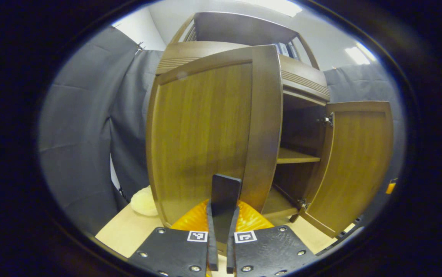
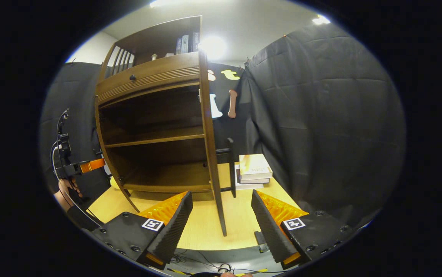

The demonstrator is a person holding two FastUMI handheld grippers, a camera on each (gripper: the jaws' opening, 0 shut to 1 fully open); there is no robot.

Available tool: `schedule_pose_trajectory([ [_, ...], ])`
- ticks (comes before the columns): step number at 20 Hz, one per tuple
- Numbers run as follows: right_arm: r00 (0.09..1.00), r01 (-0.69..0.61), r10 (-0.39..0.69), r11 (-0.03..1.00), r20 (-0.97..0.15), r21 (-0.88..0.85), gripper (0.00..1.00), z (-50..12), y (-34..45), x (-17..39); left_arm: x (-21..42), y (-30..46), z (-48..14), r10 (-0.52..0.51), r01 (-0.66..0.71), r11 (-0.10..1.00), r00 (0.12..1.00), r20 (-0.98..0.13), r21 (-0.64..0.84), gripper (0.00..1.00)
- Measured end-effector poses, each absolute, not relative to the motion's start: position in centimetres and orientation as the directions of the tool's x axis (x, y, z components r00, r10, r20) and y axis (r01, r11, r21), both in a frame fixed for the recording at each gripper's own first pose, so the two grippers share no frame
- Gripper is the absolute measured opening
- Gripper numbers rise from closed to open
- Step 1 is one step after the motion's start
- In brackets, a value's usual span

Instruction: Open the right door of the double-door shoe cabinet with the right hand, and open the left door with the left hand.

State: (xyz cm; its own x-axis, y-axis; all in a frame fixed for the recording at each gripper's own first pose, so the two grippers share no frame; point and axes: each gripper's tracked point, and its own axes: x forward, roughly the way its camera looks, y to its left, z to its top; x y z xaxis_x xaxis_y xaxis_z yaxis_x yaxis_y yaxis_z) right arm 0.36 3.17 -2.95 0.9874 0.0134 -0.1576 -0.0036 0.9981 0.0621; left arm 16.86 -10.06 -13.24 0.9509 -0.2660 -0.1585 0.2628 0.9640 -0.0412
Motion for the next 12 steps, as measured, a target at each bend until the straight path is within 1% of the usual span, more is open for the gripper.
schedule_pose_trajectory([
  [2,0.987,-0.031,0.040,0.998,-0.157,0.062,0.96,-3.2,4.1,0.2,16.3,-8.9,-13.2,-0.253,0.251,0.967,0.954,-0.159,-0.034,0.10],
  [3,0.987,-0.040,0.048,0.998,-0.156,0.058,0.92,-3.4,4.3,0.0,16.0,-8.4,-13.2,-0.245,0.243,0.970,0.956,-0.159,-0.035,0.10],
  [4,0.987,-0.046,0.054,0.997,-0.154,0.055,0.92,-3.5,4.5,0.0,15.7,-7.8,-13.1,-0.237,0.234,0.972,0.959,-0.159,-0.035,0.10],
  [5,0.987,-0.049,0.057,0.997,-0.151,0.054,0.97,-3.5,4.6,-0.2,15.2,-7.2,-13.1,-0.228,0.226,0.974,0.961,-0.158,-0.033,0.10],
  [6,0.987,-0.052,0.060,0.997,-0.150,0.056,0.96,-3.5,4.6,-0.2,15.0,-6.6,-13.0,-0.221,0.218,0.975,0.963,-0.158,-0.032,0.10],
  [7,0.987,-0.054,0.062,0.997,-0.151,0.058,0.92,-3.6,4.7,-0.3,14.7,-5.9,-12.8,-0.214,0.212,0.977,0.964,-0.157,-0.031,0.10],
  [10,0.986,-0.057,0.067,0.996,-0.153,0.071,0.92,-3.6,4.8,-0.4,13.9,-4.1,-12.8,-0.201,0.198,0.980,0.967,-0.156,-0.038,0.10],
  [11,0.986,-0.057,0.068,0.995,-0.152,0.078,0.96,-3.6,4.9,-0.6,13.6,-3.5,-12.9,-0.202,0.199,0.979,0.967,-0.157,-0.035,0.10],
  [12,0.985,-0.058,0.071,0.995,-0.155,0.084,0.96,-3.6,4.9,-0.5,13.3,-3.0,-12.8,-0.204,0.202,0.979,0.966,-0.160,-0.031,0.10],
])
